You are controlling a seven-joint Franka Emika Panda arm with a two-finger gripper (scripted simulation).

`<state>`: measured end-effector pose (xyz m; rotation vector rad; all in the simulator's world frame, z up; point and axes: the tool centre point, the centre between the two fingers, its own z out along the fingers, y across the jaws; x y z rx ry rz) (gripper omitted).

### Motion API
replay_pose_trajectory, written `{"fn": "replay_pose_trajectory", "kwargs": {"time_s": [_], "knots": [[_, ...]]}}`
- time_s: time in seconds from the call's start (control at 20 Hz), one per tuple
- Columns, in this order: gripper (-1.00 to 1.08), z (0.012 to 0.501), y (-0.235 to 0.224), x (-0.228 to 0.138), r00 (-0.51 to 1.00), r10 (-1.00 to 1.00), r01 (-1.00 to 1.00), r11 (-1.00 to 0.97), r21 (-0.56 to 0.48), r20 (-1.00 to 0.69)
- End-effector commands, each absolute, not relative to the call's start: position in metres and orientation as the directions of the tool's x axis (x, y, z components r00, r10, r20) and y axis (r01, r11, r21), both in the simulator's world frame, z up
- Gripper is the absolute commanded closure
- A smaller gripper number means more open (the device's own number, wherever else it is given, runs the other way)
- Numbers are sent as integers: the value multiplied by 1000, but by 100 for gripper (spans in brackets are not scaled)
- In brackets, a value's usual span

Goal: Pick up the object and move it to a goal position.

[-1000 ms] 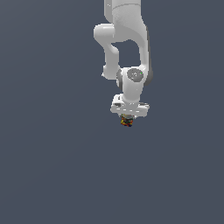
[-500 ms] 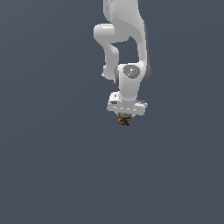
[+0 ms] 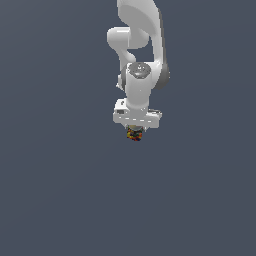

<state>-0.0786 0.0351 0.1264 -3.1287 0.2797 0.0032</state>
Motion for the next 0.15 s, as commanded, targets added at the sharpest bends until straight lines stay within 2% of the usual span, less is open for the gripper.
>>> {"fn": "replay_pose_trajectory", "kwargs": {"time_s": [0.0,0.1], "knots": [[108,133,31,-76,984,-176,-176,-984,-1,0],[108,134,30,-76,984,-176,-176,-984,-1,0]]}}
